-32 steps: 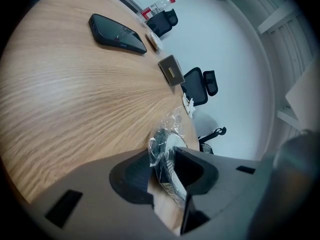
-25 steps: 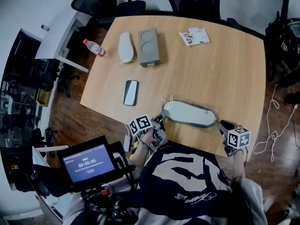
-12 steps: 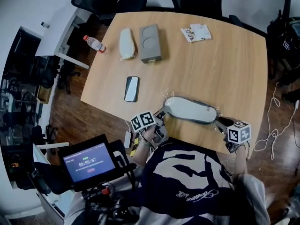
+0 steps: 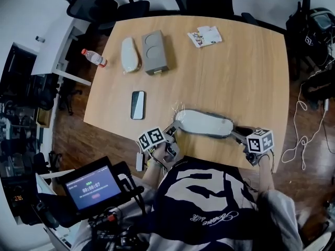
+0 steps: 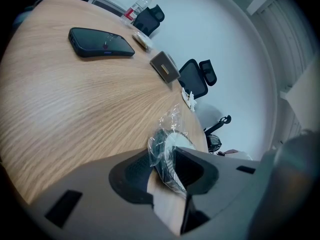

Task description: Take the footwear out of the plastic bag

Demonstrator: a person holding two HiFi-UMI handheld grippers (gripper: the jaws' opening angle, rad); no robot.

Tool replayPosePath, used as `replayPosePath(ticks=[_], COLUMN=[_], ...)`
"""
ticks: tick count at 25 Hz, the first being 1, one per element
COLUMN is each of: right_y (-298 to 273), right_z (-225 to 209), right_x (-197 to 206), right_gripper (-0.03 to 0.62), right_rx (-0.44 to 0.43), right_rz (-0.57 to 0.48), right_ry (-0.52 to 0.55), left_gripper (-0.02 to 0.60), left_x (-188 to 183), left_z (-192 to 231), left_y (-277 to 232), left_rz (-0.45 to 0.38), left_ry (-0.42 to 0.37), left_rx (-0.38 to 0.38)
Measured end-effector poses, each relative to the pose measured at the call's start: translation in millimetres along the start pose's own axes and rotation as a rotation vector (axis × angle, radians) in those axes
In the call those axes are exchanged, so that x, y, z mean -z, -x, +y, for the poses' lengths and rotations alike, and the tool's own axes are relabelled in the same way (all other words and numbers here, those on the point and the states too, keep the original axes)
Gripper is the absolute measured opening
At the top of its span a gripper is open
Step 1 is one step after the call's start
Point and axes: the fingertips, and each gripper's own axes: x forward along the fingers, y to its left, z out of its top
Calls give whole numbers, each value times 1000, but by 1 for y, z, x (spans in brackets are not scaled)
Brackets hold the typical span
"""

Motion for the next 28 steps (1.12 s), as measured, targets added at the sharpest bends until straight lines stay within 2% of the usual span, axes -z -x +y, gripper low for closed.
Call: replayPosePath(ticks=[1, 3, 5, 7, 11, 15, 17, 20, 22, 25, 26, 28], right_y=[-1, -3, -7, -10, -22, -29, -26, -13, -3, 0, 1, 3], right_z=[2, 10, 13, 12, 14, 13, 13, 17, 24, 33, 34, 37], right_x=[0, -1, -2, -5, -13, -19, -26, -48, -60, -68, -70, -75], right_gripper=[140, 201, 201, 201, 249, 249, 244, 205, 186, 182, 151, 137], right_rx=[-24, -92, -128, -125, -124, -147, -181, -279, -329, -333, -332, -330], right_rz=[-1, -8, 7, 28, 63, 75, 19, -198, -316, -380, -392, -408], right_ry=[-13, -45, -51, -30, -24, -53, -78, -177, -206, -180, -177, -178], left_gripper=[124, 124, 124, 124, 124, 124, 124, 124, 124, 124, 124, 124], left_x=[1, 1, 1, 0, -1, -5, -7, -10, -11, -13, -13, -14], left_z=[2, 4, 3, 0, -4, -1, 0, 3, 4, 6, 6, 7], left_y=[0, 1, -1, -4, -11, -13, -14, -15, -14, -13, -13, -12], left_rz=[4, 12, 20, 30, 48, 31, 14, -17, -36, -54, -57, -63], left_ry=[-2, -9, -17, -25, -42, -19, 4, 53, 94, 131, 137, 153], left_rx=[-1, -2, -2, 3, 13, 9, 9, 21, 36, 45, 46, 48])
